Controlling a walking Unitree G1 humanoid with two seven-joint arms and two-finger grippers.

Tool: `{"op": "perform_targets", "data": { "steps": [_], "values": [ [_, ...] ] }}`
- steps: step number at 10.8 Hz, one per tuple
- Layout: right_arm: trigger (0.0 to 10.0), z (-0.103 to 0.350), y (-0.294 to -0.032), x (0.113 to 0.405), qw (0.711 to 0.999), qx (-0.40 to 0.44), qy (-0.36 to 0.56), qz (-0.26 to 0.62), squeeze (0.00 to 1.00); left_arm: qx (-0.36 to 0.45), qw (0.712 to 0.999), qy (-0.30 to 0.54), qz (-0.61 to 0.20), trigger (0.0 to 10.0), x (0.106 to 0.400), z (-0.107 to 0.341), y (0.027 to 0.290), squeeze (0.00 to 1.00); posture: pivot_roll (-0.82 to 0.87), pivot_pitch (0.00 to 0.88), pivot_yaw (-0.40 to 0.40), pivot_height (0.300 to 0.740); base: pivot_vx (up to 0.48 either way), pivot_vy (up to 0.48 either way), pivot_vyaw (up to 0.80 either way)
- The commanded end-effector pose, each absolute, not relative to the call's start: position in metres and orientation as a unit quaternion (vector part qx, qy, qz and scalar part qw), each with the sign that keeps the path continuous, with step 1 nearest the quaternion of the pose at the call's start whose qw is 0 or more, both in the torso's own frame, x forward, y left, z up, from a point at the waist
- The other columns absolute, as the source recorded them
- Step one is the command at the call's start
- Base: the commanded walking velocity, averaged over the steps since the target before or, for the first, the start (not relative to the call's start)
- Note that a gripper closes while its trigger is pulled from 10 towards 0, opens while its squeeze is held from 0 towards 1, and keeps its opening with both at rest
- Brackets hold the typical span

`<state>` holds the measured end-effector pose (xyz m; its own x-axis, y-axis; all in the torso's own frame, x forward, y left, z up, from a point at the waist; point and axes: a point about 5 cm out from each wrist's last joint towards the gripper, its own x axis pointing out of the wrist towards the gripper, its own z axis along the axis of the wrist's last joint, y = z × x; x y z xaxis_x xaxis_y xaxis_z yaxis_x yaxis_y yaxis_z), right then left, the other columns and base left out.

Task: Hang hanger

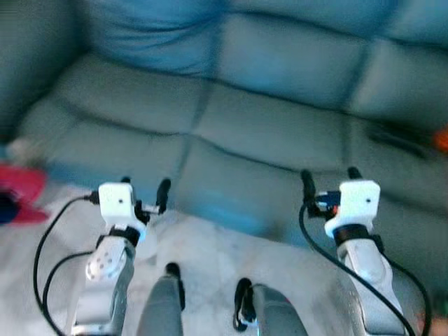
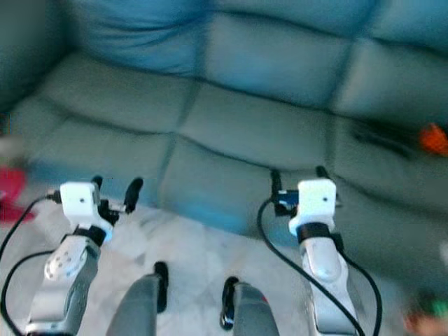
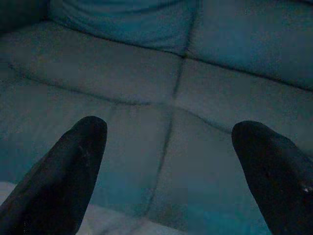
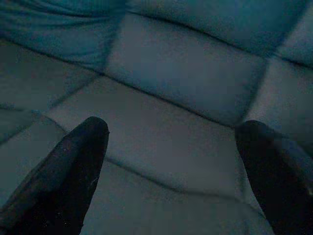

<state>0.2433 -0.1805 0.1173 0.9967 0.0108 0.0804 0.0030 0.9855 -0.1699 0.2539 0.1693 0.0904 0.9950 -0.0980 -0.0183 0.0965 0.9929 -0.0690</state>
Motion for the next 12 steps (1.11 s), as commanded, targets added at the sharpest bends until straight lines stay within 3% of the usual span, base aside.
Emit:
{"op": "perform_targets", "data": {
  "steps": [1,3,6,8,12],
  "values": [
    [10.0,0.112,-0.183,0.242,0.995,-0.090,-0.030,0.006,0.00,-0.033,0.998,0.019,-0.040,10.0,0.253,0.086,0.170,0.00,-0.05,0.317,-0.075,0.740,0.000,0.000,0.80],
    [10.0,0.113,-0.183,0.247,0.996,-0.087,-0.031,0.013,0.00,-0.032,0.999,0.015,-0.032,10.0,0.257,0.087,0.171,0.00,-0.04,0.304,-0.081,0.740,0.000,0.000,0.80],
    [10.0,0.102,-0.182,0.252,0.995,-0.095,-0.028,0.029,0.00,0.073,0.996,0.012,0.044,10.0,0.265,0.081,0.180,0.00,-0.02,0.190,-0.078,0.740,0.000,0.000,0.80],
    [10.0,0.080,-0.196,0.245,0.994,-0.111,-0.003,0.020,0.00,0.028,0.999,0.010,0.023,10.0,0.274,0.076,0.170,0.00,-0.03,0.056,-0.066,0.740,0.000,0.000,0.23],
    [10.0,0.065,-0.234,0.240,0.993,-0.105,0.018,-0.051,0.00,0.067,0.997,-0.016,-0.037,10.0,0.293,0.077,0.130,0.00,-0.11,0.017,-0.045,0.740,0.000,0.000,0.00]
  ]
}}
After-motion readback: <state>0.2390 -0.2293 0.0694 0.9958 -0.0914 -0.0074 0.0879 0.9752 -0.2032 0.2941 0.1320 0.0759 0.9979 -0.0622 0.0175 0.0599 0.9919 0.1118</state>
